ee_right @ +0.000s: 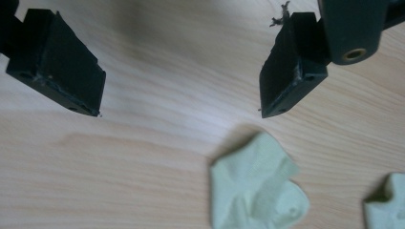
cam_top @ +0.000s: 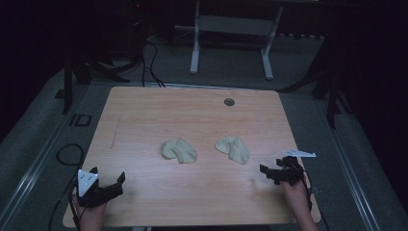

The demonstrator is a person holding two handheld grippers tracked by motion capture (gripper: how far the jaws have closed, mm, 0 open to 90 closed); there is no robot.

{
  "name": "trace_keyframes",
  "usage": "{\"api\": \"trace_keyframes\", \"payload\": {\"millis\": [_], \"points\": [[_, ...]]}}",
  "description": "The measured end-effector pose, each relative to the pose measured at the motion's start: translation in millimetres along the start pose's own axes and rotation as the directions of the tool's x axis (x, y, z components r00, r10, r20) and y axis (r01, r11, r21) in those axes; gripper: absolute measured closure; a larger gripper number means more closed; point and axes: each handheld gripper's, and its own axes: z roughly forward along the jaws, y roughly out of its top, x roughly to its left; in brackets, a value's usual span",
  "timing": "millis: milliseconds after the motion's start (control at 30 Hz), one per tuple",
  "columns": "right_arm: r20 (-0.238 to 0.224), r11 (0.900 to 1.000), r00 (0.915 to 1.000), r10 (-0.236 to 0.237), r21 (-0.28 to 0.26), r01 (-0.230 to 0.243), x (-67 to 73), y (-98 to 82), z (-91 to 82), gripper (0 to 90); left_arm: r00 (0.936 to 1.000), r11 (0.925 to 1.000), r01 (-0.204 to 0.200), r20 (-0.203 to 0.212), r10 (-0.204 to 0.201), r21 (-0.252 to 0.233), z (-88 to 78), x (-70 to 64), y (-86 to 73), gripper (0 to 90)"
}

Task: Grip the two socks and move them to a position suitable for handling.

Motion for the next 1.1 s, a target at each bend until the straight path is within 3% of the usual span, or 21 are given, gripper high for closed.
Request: {"api": "trace_keyframes", "payload": {"millis": [67,167,533,667,933,1100], "points": [[-0.011,1.000,0.9999,-0.002,0.002,0.002,5.1,5.8,3.2,15.6,1.0000,1.0000,-0.001,0.002,0.001,0.001,-0.3,-0.3,0.0,0.8],[0.002,0.999,0.9991,-0.041,0.024,0.041,15.2,15.1,9.7,13.1,1.0000,1.0000,0.000,0.005,0.000,0.001,-0.5,-0.6,-0.5,0.8],[-0.005,0.994,0.9963,-0.085,0.064,0.086,39.0,44.8,37.5,13.8,0.9999,1.0000,0.005,0.013,-0.005,0.004,-0.7,-0.1,-0.2,0.8],[-0.038,0.991,0.9940,-0.103,0.084,0.106,49.2,57.3,49.0,21.1,1.0000,0.9999,-0.002,0.008,0.002,0.013,-0.4,-0.5,0.0,0.7],[-0.033,0.988,0.9943,-0.101,0.111,0.104,63.1,78.5,74.5,29.7,0.9999,0.9999,0.002,0.017,-0.002,0.013,-0.7,0.3,0.1,0.7],[-0.011,0.979,0.9920,-0.126,0.161,0.126,73.7,87.4,94.5,36.6,0.9998,0.9998,-0.001,0.021,0.001,0.018,-1.1,-0.1,-0.3,0.7]]}}
